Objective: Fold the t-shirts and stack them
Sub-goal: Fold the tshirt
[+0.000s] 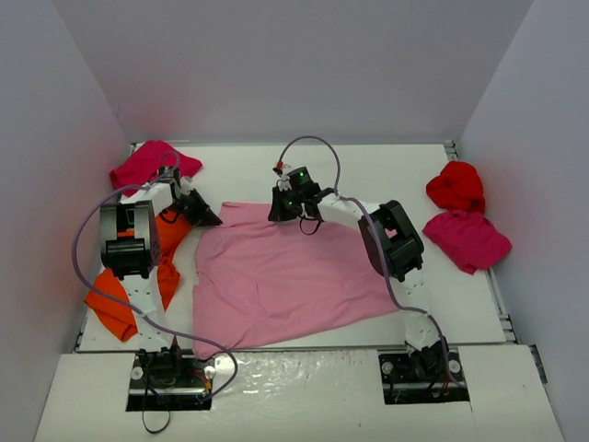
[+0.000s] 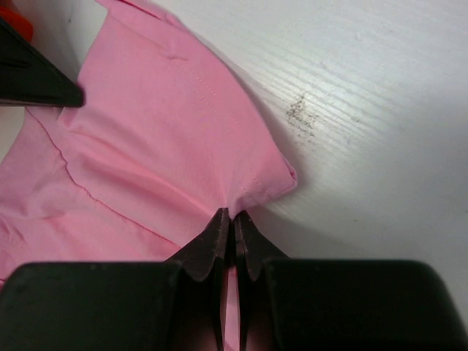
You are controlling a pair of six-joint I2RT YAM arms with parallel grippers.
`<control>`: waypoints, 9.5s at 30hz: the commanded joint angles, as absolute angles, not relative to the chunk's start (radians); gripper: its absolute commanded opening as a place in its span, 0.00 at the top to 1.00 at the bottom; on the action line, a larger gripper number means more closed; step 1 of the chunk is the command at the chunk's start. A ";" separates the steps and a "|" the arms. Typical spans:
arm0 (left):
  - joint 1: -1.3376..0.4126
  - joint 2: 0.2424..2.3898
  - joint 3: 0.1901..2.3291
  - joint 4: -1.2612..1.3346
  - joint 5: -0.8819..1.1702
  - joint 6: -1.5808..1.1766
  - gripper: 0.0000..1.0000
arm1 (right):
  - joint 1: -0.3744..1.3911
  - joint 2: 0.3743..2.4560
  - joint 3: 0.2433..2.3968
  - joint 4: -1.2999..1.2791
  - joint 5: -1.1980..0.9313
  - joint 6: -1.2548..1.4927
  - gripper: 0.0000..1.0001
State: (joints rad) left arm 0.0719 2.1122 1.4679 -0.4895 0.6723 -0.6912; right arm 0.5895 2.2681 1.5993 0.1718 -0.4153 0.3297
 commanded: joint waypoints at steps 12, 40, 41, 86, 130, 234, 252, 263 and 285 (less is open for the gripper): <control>0.072 1.824 1.348 -0.285 0.545 -0.745 1.00 | 0.589 2.177 1.625 0.201 -0.351 0.288 1.00; 0.057 1.412 1.145 -0.391 0.501 -0.686 1.00 | 0.637 1.854 1.400 0.183 -0.306 0.283 1.00; 0.057 1.400 1.138 -0.400 0.499 -0.682 1.00 | 0.638 1.842 1.388 0.183 -0.301 0.282 1.00; 0.051 1.049 0.823 -0.632 0.442 -0.675 1.00 | 0.784 1.618 1.006 0.204 -0.171 0.356 1.00; 0.041 1.103 0.746 -0.671 0.416 -0.657 0.46 | 0.874 1.616 0.936 0.215 -0.089 0.407 0.37; -0.250 1.171 0.860 -0.681 0.252 -0.758 0.47 | 1.196 1.759 1.039 0.163 0.093 0.360 0.57; -0.253 1.184 0.866 -0.681 0.252 -0.758 0.48 | 1.103 1.735 1.009 0.172 0.051 0.337 0.90; -0.252 1.204 0.863 -0.658 0.257 -0.761 0.48 | 1.103 1.705 1.024 0.159 0.012 0.346 1.00; -0.338 1.310 0.927 -0.604 0.224 -0.779 0.49 | 1.205 1.534 0.880 0.135 -0.037 0.448 1.00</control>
State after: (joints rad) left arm -0.3218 1.3135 0.8630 -0.6307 0.2464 -0.7664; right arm 1.1838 1.5864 0.8983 0.1142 -0.0311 0.4186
